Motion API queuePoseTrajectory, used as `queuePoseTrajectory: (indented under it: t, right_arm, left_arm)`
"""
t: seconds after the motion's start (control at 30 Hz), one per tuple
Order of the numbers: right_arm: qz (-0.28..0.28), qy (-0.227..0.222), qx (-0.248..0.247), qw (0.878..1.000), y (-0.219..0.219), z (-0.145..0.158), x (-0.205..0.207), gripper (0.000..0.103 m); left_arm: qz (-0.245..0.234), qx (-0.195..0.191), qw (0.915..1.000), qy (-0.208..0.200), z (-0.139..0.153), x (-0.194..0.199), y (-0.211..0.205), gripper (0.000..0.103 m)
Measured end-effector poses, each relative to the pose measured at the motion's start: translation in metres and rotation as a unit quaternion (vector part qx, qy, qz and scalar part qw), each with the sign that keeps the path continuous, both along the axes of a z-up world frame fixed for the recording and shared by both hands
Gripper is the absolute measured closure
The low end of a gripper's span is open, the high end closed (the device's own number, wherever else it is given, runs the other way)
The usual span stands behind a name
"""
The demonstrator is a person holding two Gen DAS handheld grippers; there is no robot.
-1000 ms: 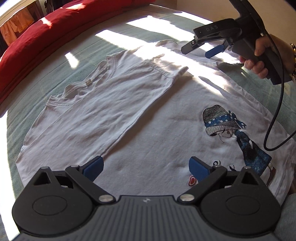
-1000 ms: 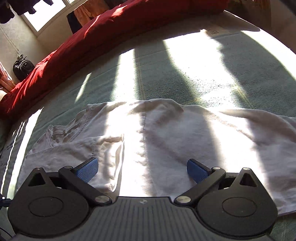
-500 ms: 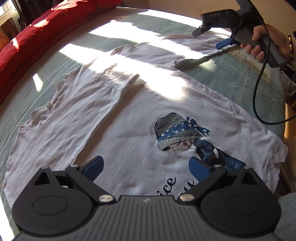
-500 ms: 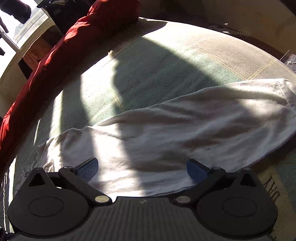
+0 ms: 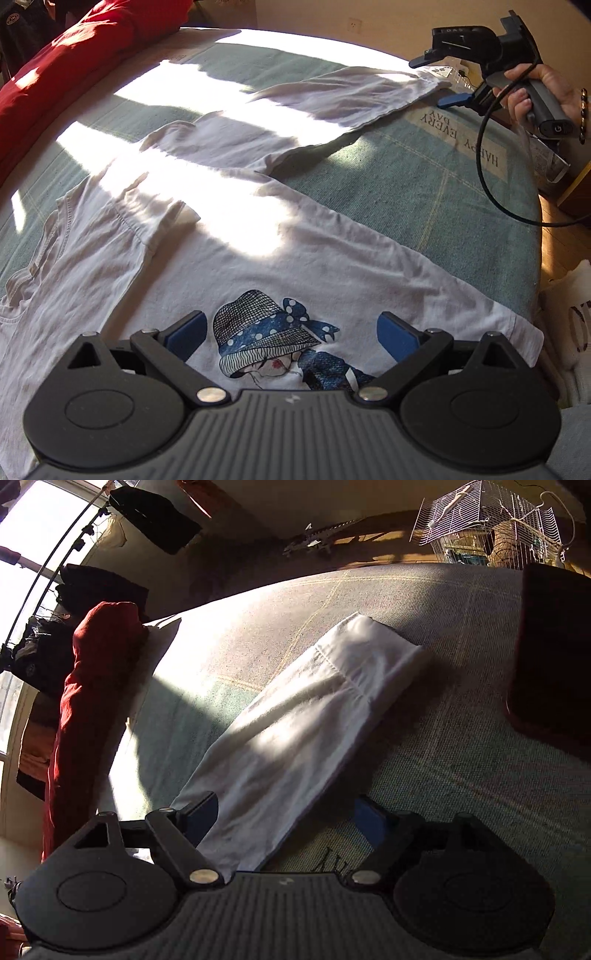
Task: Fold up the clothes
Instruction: 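Roll the right tool and close it on the sleeve cuff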
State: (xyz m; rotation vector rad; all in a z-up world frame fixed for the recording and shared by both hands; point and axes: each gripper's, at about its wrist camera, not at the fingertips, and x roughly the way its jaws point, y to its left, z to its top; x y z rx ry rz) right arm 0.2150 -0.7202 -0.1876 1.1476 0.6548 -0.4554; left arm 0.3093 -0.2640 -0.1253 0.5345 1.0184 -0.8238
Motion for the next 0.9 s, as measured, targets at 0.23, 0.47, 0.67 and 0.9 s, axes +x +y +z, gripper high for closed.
queuePoseTrajectory:
  t: [0.23, 0.47, 0.67, 0.9]
  right_arm:
    - [-0.049, -0.036, 0.026, 0.998, -0.024, -0.02, -0.009, 0.028]
    - [-0.065, -0.058, 0.016, 0.996, -0.041, -0.028, -0.001, 0.029]
    - [-0.079, -0.074, 0.014, 0.994, -0.051, -0.032, 0.003, 0.028]
    - [-0.105, -0.093, 0.028, 0.99, -0.047, -0.037, -0.006, 0.028]
  left_arm:
    - [-0.019, 0.008, 0.9998, 0.005, -0.006, 0.0, -0.024, 0.005]
    - [-0.009, 0.007, 0.9999, 0.003, -0.006, 0.011, -0.036, 0.005]
    - [-0.003, 0.008, 0.9999, 0.008, -0.011, 0.015, -0.043, 0.005]
    - [-0.003, 0.006, 0.9999, 0.013, -0.013, 0.015, -0.045, 0.005]
